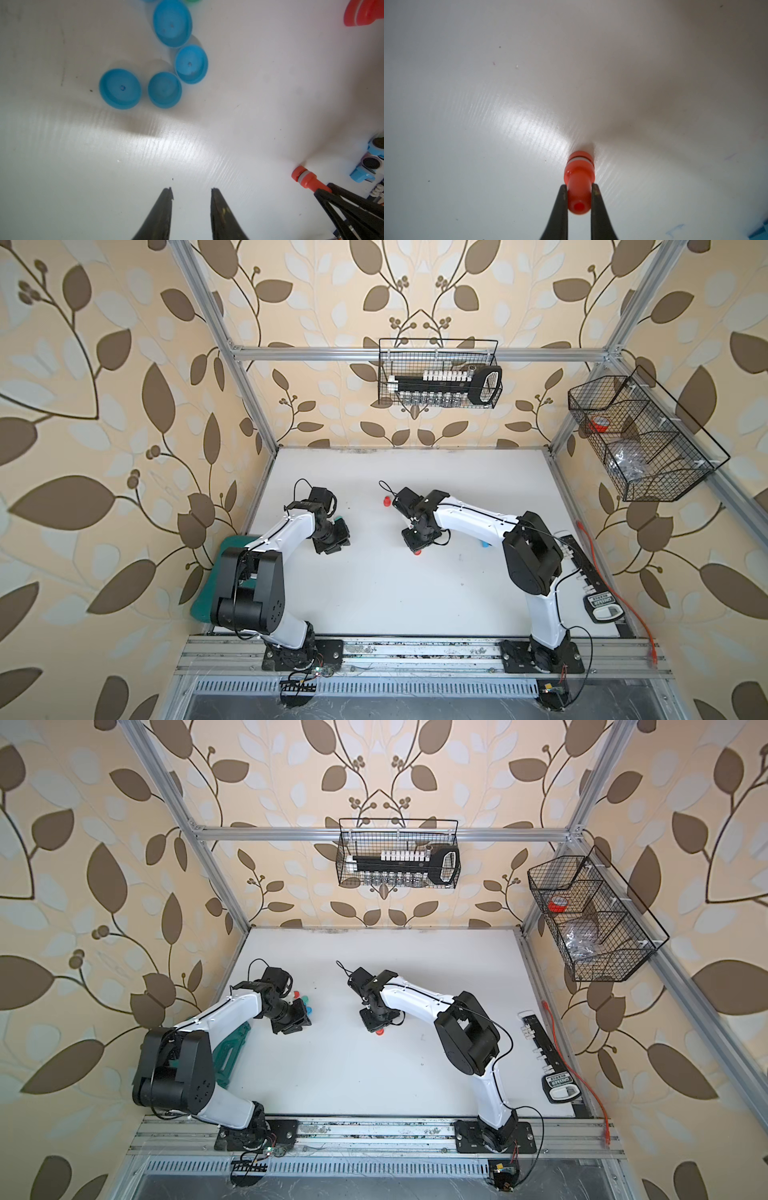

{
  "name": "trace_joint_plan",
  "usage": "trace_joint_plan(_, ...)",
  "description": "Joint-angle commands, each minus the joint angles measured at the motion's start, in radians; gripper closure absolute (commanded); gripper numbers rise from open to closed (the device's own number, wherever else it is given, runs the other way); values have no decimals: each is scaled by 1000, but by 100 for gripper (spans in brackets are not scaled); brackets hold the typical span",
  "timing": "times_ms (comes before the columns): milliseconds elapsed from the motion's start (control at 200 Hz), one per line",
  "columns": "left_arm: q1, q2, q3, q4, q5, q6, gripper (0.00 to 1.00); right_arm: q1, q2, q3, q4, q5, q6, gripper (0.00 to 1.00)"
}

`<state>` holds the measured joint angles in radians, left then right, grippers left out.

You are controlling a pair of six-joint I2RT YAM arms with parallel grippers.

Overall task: Close the stamp cap
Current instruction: Close the cover of the stamp.

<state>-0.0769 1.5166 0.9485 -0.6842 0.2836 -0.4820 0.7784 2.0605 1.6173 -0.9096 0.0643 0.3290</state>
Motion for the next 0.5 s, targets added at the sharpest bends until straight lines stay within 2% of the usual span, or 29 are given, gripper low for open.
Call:
trace_joint_plan(0, 9, -22, 8, -12, -7, -12, 66, -1, -36, -15, 0, 18, 2, 99)
trace_joint_plan(495, 9, -25, 1, -9, -6, -15, 66, 0, -22, -34, 8, 5, 8, 100)
